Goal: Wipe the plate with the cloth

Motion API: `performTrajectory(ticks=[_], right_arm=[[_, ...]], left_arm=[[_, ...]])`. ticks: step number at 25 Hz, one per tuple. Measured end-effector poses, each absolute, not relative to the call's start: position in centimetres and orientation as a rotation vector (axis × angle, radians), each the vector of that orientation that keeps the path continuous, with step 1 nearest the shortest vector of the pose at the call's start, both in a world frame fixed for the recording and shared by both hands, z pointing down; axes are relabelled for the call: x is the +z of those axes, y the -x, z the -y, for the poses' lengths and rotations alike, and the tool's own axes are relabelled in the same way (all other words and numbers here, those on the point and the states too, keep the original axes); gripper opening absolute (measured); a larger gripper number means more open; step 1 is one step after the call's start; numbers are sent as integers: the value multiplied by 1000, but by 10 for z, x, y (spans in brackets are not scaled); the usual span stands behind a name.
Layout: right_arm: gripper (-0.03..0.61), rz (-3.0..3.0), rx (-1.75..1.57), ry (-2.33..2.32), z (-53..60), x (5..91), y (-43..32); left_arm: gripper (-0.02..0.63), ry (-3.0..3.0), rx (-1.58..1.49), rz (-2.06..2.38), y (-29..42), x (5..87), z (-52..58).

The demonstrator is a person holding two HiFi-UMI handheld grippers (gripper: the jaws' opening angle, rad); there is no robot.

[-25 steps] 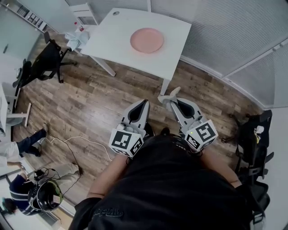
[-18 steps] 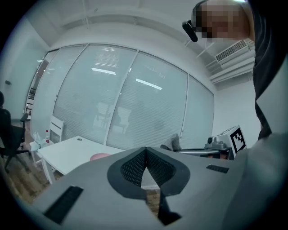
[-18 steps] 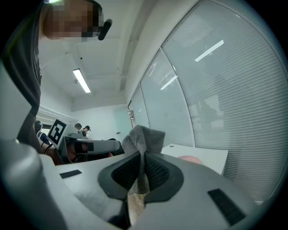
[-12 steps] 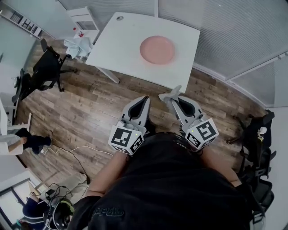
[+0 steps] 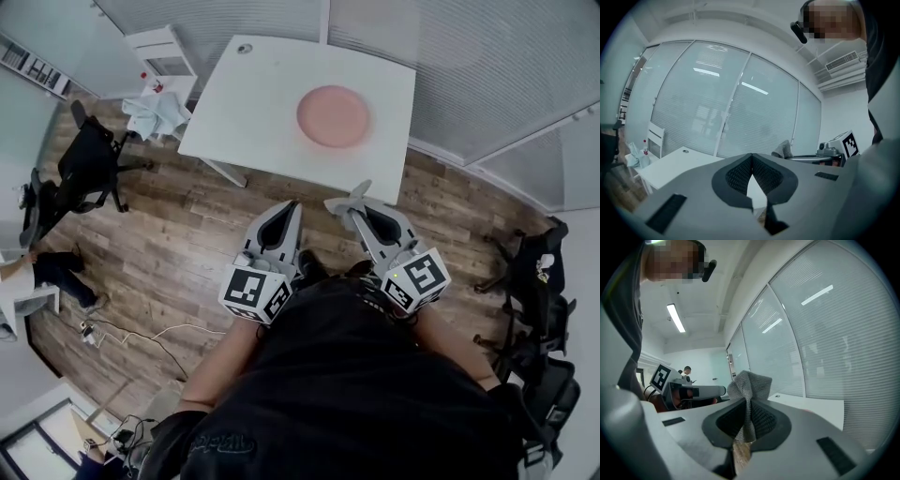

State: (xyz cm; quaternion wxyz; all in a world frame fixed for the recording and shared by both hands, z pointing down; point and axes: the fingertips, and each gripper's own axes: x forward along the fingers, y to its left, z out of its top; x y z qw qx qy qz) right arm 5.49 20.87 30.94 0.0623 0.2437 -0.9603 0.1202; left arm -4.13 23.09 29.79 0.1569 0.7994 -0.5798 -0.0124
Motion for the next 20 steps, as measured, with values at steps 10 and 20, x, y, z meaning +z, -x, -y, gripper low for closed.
performTrajectory(ticks=[10,20], right_arm=[[37,2893,397,-737,-185,317,-41],[37,2920,405,-679,-128,313,-36]], left_arm=[[15,-2271,-5,1647,55,309,-207],[15,-2276,56,1617,45,312,-152]])
